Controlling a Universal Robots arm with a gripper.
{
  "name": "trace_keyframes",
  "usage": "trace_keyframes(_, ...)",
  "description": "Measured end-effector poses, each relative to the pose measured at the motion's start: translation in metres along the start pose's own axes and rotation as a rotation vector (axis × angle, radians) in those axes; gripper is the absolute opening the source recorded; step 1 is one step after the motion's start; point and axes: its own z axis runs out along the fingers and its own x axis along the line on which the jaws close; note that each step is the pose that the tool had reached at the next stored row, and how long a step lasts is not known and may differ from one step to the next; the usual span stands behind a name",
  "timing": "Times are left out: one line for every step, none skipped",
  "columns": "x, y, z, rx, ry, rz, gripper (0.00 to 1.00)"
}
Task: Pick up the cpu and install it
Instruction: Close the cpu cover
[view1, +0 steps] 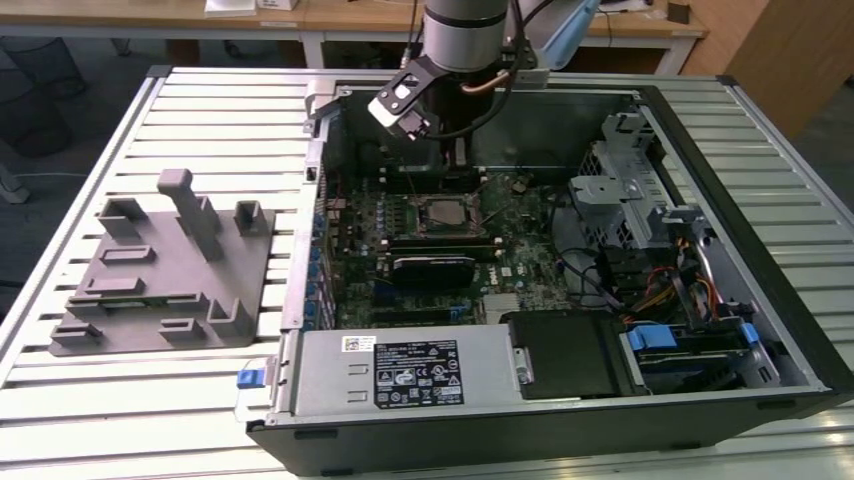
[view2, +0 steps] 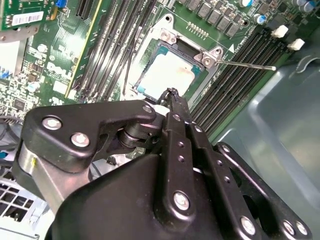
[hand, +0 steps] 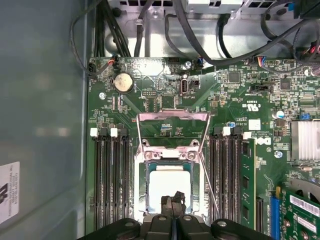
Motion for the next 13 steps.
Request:
trace_keyframes(0.0,0.0001,-0.0021,0.0,0.0,0.0,0.11)
trace_keyframes(0.0,0.0001,-0.0039,0.0,0.0,0.0,0.11)
trace_keyframes(0.0,0.0002,-0.0055,0.0,0.0,0.0,0.11)
trace_keyframes(0.0,0.0002,-0.007,-0.0001,0.0001,0.0,0.11)
trace_keyframes(0.0,0.0003,-0.0087,0.0,0.0,0.0,0.11)
trace_keyframes(0.0,0.0003,-0.0106,0.0,0.0,0.0,0.11)
trace_keyframes(0.0,0.0004,-0.0127,0.0,0.0,0.0,0.11)
trace_keyframes(-0.0001,0.0005,-0.015,0.0,-0.0001,0.0,0.11)
trace_keyframes(0.0,0.0005,-0.0173,0.0001,-0.0001,0.0,0.11)
trace_keyframes(-0.0001,0.0006,-0.0197,0.0,-0.0001,0.0,0.11)
trace_keyframes(-0.0001,0.0007,-0.0217,0.0,0.0,0.0,0.11)
trace_keyframes(-0.0001,0.0007,-0.0228,0.0001,0.0001,0.0,0.11)
trace_keyframes(-0.0005,0.0008,-0.0231,-0.0001,0.0004,0.0,0.11)
